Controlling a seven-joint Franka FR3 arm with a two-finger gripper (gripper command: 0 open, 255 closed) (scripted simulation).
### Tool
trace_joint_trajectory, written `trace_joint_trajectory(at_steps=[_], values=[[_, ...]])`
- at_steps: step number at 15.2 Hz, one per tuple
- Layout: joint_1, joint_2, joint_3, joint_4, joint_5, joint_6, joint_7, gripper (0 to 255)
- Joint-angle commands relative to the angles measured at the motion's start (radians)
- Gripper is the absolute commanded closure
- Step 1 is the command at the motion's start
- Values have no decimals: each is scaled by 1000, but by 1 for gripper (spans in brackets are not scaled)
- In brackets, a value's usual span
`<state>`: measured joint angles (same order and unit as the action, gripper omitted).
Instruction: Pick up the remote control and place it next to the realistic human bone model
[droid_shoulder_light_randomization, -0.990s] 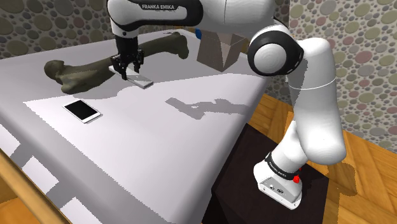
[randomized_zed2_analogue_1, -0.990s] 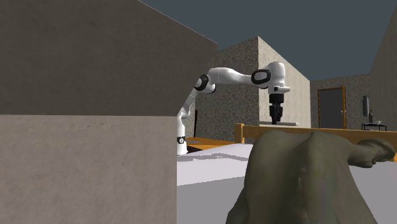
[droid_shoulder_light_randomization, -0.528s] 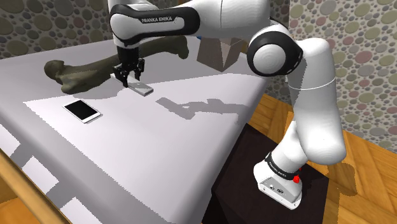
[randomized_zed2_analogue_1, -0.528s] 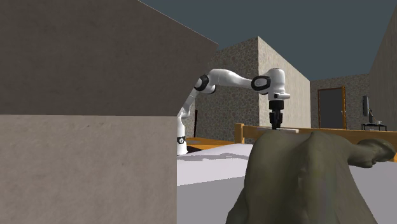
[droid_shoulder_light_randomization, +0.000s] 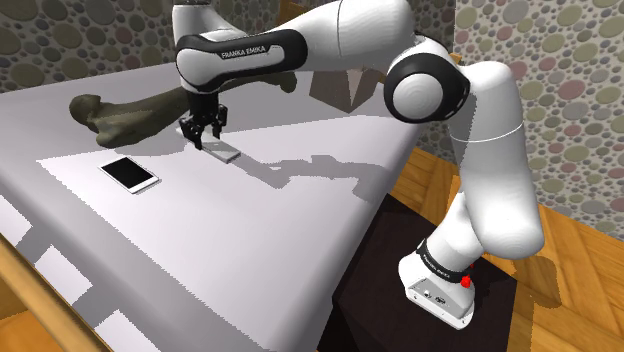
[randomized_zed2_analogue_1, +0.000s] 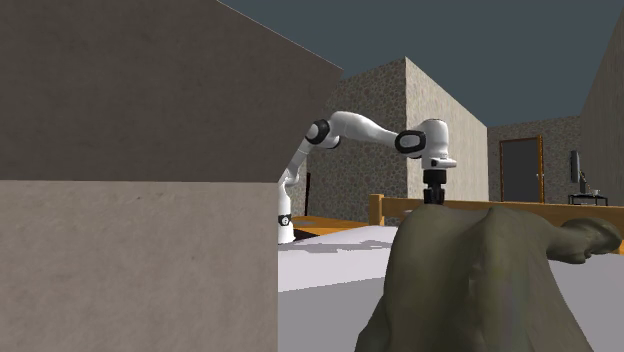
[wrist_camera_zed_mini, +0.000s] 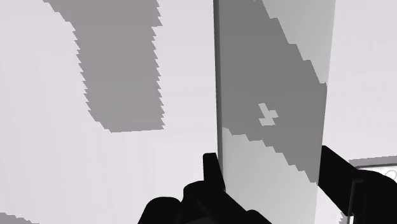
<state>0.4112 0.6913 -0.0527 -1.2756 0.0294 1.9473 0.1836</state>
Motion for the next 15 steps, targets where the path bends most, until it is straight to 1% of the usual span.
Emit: trace_joint_trajectory(at_steps=[1,15], values=[[0,8,0,-15,0,24,0,255],[-1,91,3,-70,4,162,-2,255]])
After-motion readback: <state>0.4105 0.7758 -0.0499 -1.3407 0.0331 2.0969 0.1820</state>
